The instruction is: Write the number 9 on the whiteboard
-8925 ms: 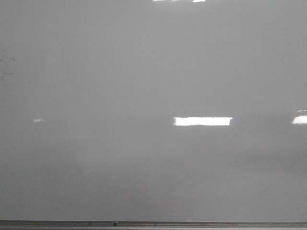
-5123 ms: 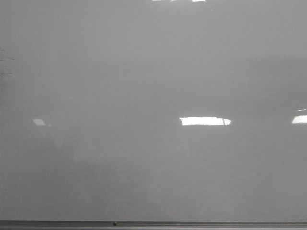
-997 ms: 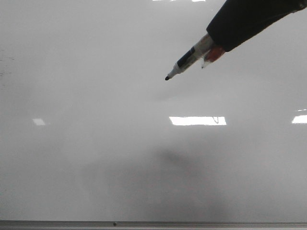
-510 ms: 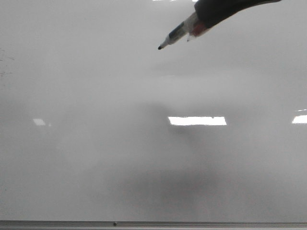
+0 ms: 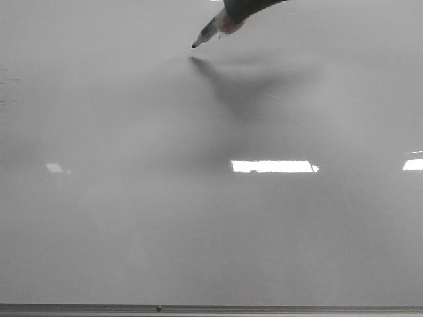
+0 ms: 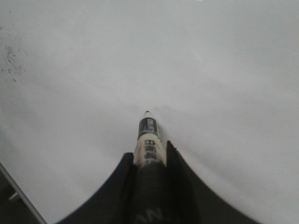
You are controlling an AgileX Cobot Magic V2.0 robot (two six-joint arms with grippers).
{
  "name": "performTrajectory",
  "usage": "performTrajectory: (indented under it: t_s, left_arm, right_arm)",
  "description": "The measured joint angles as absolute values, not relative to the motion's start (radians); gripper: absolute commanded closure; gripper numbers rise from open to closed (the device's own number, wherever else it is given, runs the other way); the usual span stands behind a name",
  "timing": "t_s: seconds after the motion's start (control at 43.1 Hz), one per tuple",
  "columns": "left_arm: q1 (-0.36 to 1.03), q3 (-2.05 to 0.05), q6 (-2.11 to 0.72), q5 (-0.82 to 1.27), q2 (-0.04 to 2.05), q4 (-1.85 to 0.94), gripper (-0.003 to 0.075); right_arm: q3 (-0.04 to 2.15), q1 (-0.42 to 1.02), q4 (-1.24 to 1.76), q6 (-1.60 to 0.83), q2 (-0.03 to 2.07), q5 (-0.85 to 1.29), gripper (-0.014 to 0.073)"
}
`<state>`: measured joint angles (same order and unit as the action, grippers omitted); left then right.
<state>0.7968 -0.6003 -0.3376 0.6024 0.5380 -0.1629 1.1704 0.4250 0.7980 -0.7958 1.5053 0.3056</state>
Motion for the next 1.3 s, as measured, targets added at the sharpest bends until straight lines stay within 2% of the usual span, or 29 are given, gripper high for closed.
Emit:
performTrajectory:
  t_s: [0.394,0.626,0.927,1.298]
  left_arm:
    - [0.797,-0.599,-0.338,0.601,0.538,-0.163,0.0739]
    - [0.797,-0.599,-0.338,0.601,0.538,-0.163,0.0739]
    - [0.797,-0.599,-0.338,0.599,0.538,-0.163,0.0739]
    - [0.797,-0.599,-0.338,0.596,0.538,-0.163,0.0739]
  right_arm:
    - [1.360,0.468,0.821,-0.796,1.675,0.385,0.0661]
    - [1.369,0.481,0.825,-0.794,1.747,0.506,0.0652]
    - [1.257,0.399,0.825,-0.794,1.683,0.555,0.0652]
    - [1.320,0.364,0.815,-0.794,1.620,0.509,0.0652]
